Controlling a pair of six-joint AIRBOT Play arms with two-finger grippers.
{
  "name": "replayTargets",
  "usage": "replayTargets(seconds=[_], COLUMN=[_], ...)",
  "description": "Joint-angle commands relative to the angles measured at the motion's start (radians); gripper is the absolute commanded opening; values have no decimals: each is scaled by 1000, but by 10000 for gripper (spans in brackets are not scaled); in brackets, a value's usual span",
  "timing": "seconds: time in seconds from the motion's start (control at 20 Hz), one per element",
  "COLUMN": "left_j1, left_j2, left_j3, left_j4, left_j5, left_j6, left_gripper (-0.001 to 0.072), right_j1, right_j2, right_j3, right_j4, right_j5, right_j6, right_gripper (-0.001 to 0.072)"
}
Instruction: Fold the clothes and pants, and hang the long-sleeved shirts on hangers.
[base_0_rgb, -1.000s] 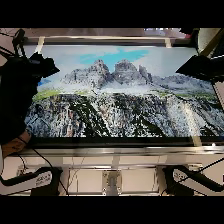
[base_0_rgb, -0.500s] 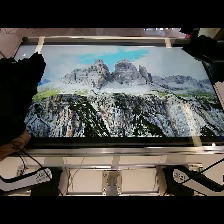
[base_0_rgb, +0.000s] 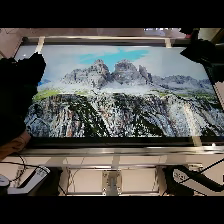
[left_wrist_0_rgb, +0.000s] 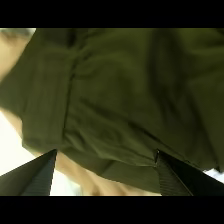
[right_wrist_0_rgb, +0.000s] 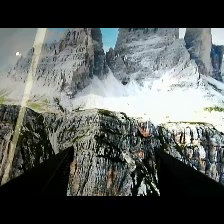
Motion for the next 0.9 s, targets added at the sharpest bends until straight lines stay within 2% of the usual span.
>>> replayTargets(seconds=[0.0,0.15,0.3,0.4,0.55,0.65,0.75,0.85], left_j1=[248,409,534,538,521,506,480,444], left_j2=[65,106,76,-2,-123,-173,-211,-252], left_j3=[-138,-167,-167,-167,-167,-167,-166,-166], left_j4=[-322,-292,-369,-364,-369,-369,-385,-470], left_j5=[75,71,65,8,-9,40,104,172], left_j6=[-35,-28,-20,60,79,95,148,176], left_gripper=[683,682,682,683,685,705,705,705], right_j1=[1,1,1,1,1,1,1,1], right_j2=[0,0,0,0,0,0,0,0], right_j3=[0,0,0,0,0,0,0,0], right_j4=[0,0,1,0,1,6,34,80], right_j5=[49,49,53,52,53,59,60,59], right_j6=[-15,-16,-30,-41,-40,-37,-30,-30], right_gripper=[557,558,557,558,558,557,558,558])
